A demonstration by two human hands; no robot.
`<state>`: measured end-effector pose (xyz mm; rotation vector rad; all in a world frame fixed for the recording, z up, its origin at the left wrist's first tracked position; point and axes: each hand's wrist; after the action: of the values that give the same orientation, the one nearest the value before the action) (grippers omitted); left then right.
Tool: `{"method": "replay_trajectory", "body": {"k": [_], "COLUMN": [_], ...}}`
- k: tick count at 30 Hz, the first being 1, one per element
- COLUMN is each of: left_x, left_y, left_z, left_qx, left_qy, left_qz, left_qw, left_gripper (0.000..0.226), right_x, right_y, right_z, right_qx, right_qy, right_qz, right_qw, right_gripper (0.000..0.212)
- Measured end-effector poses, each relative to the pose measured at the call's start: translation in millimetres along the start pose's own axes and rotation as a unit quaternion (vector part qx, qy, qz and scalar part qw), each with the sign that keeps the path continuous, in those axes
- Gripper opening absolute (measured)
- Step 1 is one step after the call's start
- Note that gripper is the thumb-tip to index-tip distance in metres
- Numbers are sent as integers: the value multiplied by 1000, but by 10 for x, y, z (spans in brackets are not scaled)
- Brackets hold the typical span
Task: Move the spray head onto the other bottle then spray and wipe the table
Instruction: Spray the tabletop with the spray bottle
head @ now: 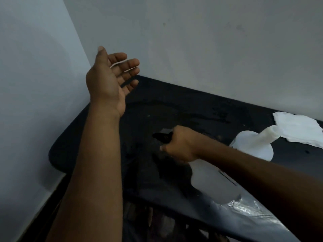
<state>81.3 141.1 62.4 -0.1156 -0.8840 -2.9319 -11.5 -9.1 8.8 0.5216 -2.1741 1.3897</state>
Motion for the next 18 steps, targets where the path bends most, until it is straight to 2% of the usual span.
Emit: {"method": "replay_trajectory", "body": {"k": [3, 6, 8, 10, 12, 14, 18], "left_x": [0, 14, 31, 53, 66, 74, 77], "left_y": [-13, 3, 30, 62, 105, 155, 209], "left_z": [0, -23, -36, -55, -87, -118, -161], "left_qx": [5, 2, 1, -7, -20, -35, -54], "left_qy": [-7, -12, -14, -16, -16, -15, -20], "left_qz": [-3, -13, -19, -27, -40, -56, -63], "left_qw": [1000, 1000, 1000, 999, 999, 998, 996], "left_gripper": [46, 46, 46, 46, 46, 46, 46], "right_x": [213, 499, 636, 677, 663, 613, 462], "right_y": [27, 39, 47, 20, -49, -122, -212], "right_z": [337, 678, 837, 955, 1002, 999, 947], "right_qx": [31, 51, 62, 36, 59, 80, 71], "right_qy": [19, 18, 43, 99, 142, 141, 118], "right_qz": [12, -2, 2, 23, 44, 64, 81], "right_qw": [999, 999, 997, 994, 987, 985, 987], "right_gripper": [25, 11, 12, 20, 33, 34, 21]}}
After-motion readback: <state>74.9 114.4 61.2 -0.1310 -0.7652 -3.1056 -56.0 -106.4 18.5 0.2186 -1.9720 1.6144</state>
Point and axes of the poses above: each hand's wrist, its own x-axis away from the middle knuckle, its own y-axis out of the palm, z = x × y, and after that the axes turned 10 degrees about x, right-handed
